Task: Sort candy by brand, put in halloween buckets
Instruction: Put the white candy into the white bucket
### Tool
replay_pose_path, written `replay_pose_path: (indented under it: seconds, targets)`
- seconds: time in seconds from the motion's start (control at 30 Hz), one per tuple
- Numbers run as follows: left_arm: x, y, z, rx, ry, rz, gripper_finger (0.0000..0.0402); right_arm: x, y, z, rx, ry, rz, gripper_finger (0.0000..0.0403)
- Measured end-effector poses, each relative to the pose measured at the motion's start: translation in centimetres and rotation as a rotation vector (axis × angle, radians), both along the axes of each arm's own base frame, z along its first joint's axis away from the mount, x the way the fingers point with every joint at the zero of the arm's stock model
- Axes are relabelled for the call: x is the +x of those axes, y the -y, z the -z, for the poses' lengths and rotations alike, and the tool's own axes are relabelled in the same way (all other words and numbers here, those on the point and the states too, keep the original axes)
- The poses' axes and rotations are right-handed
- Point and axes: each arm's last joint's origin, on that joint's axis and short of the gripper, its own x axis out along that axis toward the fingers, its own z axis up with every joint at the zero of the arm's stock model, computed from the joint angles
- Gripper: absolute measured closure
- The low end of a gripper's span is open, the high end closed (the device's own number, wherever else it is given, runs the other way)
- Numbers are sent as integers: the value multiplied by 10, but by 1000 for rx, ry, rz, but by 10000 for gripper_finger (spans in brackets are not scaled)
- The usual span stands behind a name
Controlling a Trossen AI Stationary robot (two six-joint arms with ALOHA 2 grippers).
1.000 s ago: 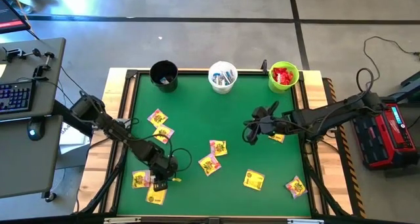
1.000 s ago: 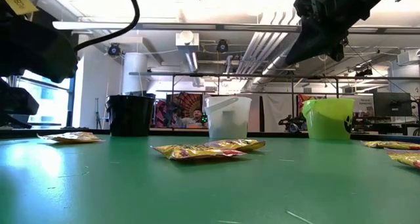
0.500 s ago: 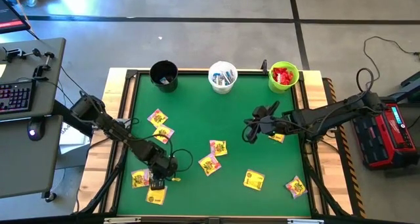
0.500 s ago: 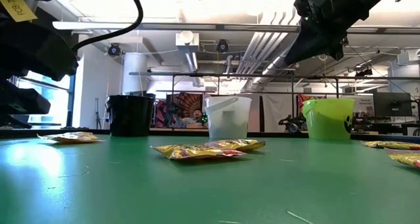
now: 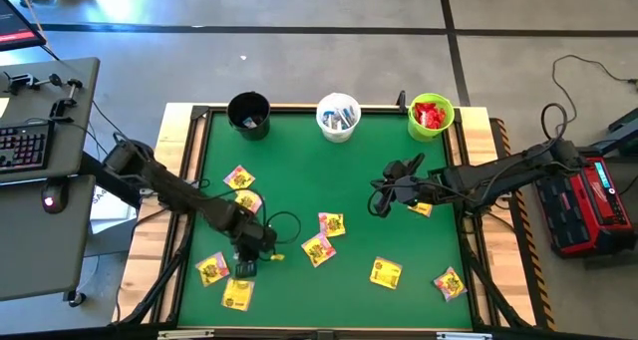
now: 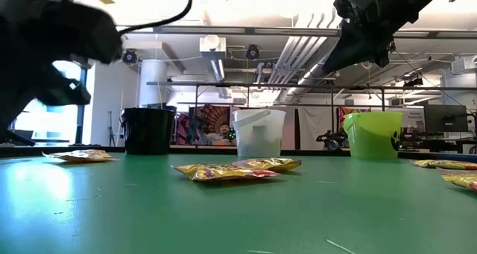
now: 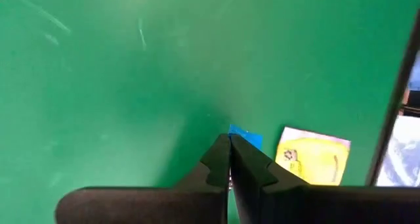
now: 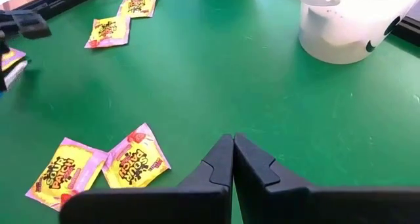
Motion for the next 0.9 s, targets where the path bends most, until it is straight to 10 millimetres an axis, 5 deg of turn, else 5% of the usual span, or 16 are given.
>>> replay_pose_path:
  seconds: [0.47, 0.9]
  targets:
    - [24, -47, -53, 60, 170, -46, 401, 0, 0, 0, -11, 0, 6, 403]
    - [29, -82, -75, 87, 256, -149, 401, 1, 0, -1, 9, 28, 24, 403]
